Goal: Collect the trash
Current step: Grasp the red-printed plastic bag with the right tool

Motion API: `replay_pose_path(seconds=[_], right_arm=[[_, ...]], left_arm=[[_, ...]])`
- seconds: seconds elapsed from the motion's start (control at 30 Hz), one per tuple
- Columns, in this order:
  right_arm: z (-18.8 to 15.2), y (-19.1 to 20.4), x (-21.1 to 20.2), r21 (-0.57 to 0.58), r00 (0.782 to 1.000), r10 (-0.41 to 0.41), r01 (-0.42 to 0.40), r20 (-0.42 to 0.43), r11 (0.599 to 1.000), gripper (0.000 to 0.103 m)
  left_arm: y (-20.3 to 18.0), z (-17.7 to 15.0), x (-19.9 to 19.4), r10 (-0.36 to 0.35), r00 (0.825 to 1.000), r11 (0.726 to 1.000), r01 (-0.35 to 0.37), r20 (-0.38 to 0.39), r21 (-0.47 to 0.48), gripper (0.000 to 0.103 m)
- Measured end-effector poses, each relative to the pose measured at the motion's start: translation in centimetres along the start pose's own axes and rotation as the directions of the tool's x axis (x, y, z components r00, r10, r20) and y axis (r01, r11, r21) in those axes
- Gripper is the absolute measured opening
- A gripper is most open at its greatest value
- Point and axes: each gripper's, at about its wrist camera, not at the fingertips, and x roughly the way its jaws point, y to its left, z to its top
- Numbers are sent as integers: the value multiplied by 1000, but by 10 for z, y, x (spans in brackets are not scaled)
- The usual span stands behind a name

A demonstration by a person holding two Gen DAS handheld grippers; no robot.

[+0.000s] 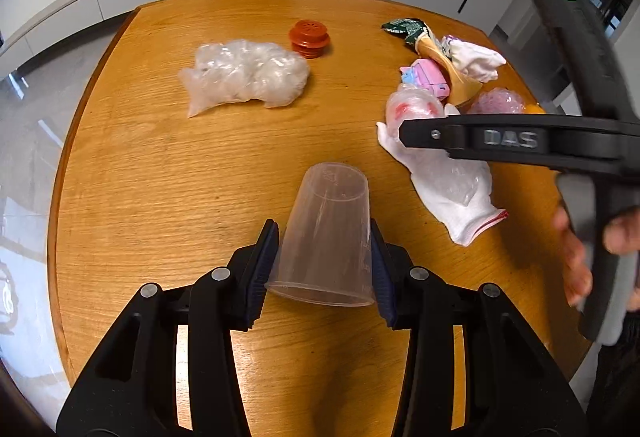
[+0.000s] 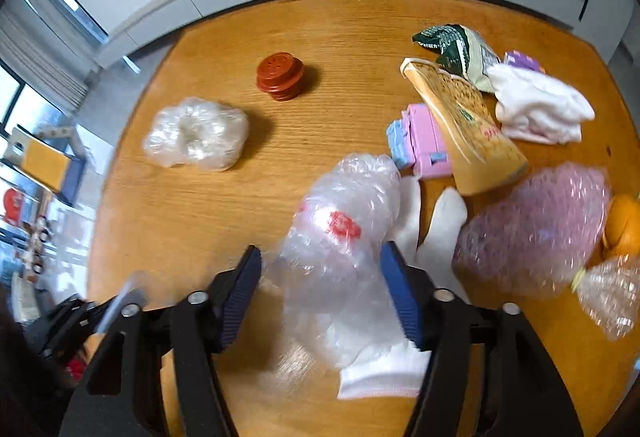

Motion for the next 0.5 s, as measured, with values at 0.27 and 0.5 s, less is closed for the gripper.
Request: replay_pose_path(seconds=[0.27, 0.5], right_arm=[[-29, -27, -53, 30, 995, 75, -77, 69, 997, 30], [-91, -57, -121, 49, 988, 78, -85, 132, 995, 30]], left_arm=[[-10, -9, -20, -15, 999, 1000, 14, 29, 21, 43], [-69, -26, -47, -66, 996, 993, 59, 64, 106, 43]])
